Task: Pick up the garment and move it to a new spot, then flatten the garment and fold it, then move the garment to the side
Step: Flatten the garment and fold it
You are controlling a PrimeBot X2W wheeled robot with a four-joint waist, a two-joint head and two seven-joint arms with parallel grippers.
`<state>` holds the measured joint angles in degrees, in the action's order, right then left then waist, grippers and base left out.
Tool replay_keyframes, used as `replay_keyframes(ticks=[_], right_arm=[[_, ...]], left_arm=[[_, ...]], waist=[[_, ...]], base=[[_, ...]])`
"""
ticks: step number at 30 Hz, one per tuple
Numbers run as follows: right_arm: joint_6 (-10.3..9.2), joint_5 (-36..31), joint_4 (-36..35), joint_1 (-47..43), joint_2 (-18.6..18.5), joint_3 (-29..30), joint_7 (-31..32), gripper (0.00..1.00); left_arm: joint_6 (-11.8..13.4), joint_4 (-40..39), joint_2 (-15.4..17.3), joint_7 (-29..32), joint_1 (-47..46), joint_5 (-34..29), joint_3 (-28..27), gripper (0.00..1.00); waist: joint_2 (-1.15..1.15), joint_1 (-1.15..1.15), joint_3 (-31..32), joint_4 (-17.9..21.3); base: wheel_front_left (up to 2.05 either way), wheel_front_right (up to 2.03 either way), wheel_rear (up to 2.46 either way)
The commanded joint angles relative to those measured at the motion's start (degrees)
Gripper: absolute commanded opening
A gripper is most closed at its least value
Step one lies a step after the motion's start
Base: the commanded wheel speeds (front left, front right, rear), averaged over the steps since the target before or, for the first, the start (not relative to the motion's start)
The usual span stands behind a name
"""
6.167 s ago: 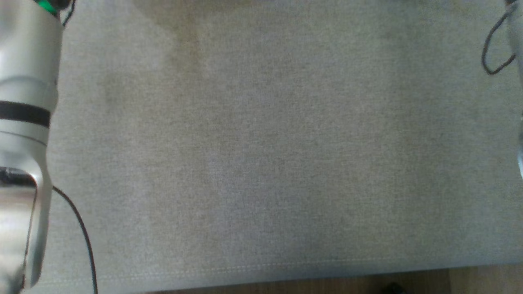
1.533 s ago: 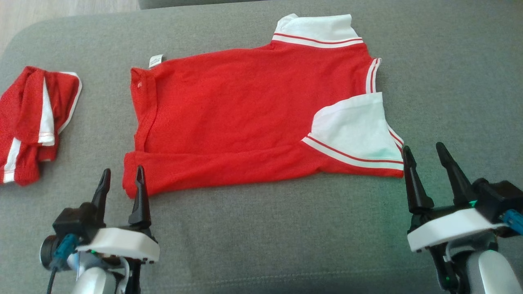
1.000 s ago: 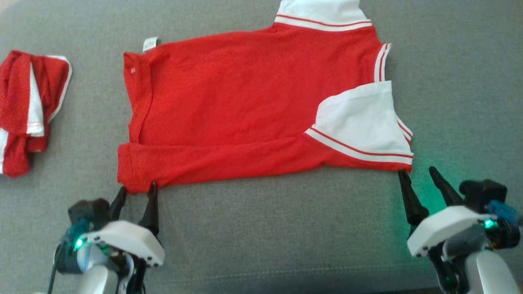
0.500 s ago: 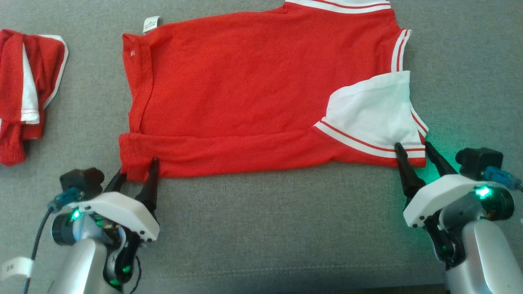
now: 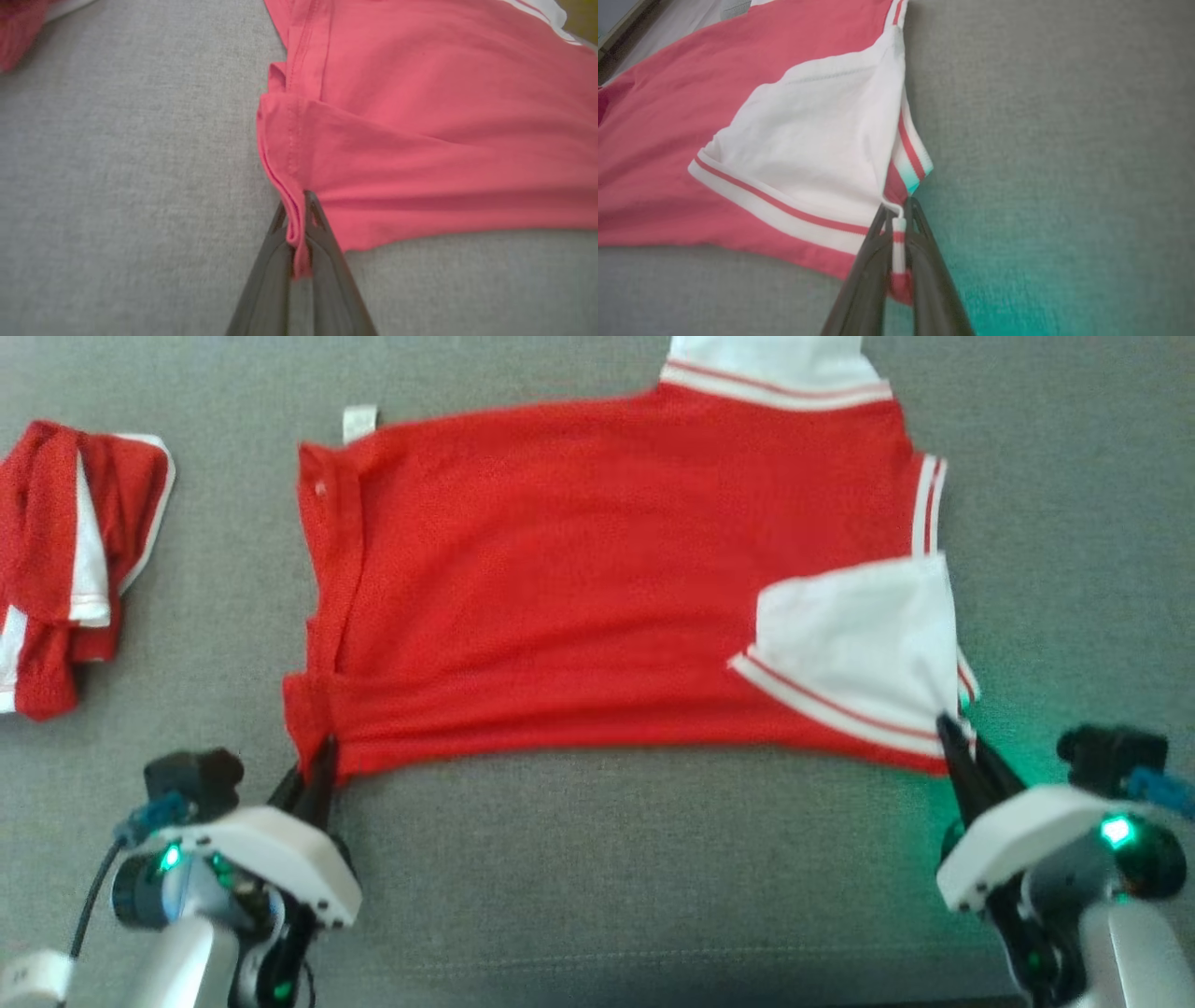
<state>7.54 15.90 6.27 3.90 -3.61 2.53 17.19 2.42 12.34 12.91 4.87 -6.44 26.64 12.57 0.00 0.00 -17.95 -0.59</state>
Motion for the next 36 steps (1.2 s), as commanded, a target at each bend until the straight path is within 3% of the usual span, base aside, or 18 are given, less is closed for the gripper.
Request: replay_keyframes(ticks=[1,8,15,16,17,18,22,30,36], right_arm=[[-0.05,0.55,-2.84,-1.46,0.27,-0.58,0.68,0.00],[-0.05,1.29,-10.95,-11.43,0.67,1.91,5.75,0.00],[-0.05,3.73,-12.91,-15.33,0.71,2.41,6.60,0.00],[-0.05,3.80,-12.97,-15.54,0.72,2.40,6.68,0.29],[-0.05,3.76,-13.01,-15.68,0.72,2.44,6.83,0.95],[-0.05,3.74,-13.22,-15.63,0.72,2.39,6.79,1.00],[-0.05,2.62,-14.59,-14.62,0.72,3.12,5.34,1.00],[-0.05,-3.22,-20.59,-7.64,0.73,2.36,-3.16,1.00],[-0.05,-5.16,-21.42,-4.15,0.73,0.65,-4.27,1.00]], left_arm=[[0.64,-2.30,2.12,0.28,0.46,-0.31,-2.00,0.00],[3.21,-7.70,3.86,3.21,6.80,-0.07,-2.81,0.00],[5.26,-10.44,3.94,5.36,11.12,0.49,-2.95,0.00],[5.41,-10.51,3.91,5.66,11.44,0.50,-2.80,0.00],[5.55,-10.39,3.82,6.17,11.68,0.55,-2.53,0.44],[5.67,-10.40,3.64,6.27,11.73,0.59,-2.38,1.00],[6.92,-10.80,3.08,4.24,11.63,-0.13,-2.79,1.00],[9.39,-15.25,2.60,-6.49,8.45,-4.74,-4.21,1.00],[9.95,-16.61,2.75,-9.84,5.36,-6.59,-4.33,1.00]], waist=[[0.00,0.00,0.80,0.12],[0.00,0.00,4.20,0.76],[0.00,0.00,5.90,1.55],[0.00,0.00,6.07,1.60],[0.00,0.00,6.29,1.61],[0.00,0.00,6.45,1.64],[0.00,0.00,7.18,1.90],[0.00,0.00,8.37,2.24],[0.00,0.00,8.74,1.97]], base=[[0.00,0.00,0.00],[0.00,0.00,0.00],[0.00,0.00,0.00],[0.00,0.00,0.00],[0.00,0.00,0.00],[0.00,0.00,0.00],[0.00,0.00,0.00],[0.00,0.00,0.00],[0.00,0.00,0.00]])
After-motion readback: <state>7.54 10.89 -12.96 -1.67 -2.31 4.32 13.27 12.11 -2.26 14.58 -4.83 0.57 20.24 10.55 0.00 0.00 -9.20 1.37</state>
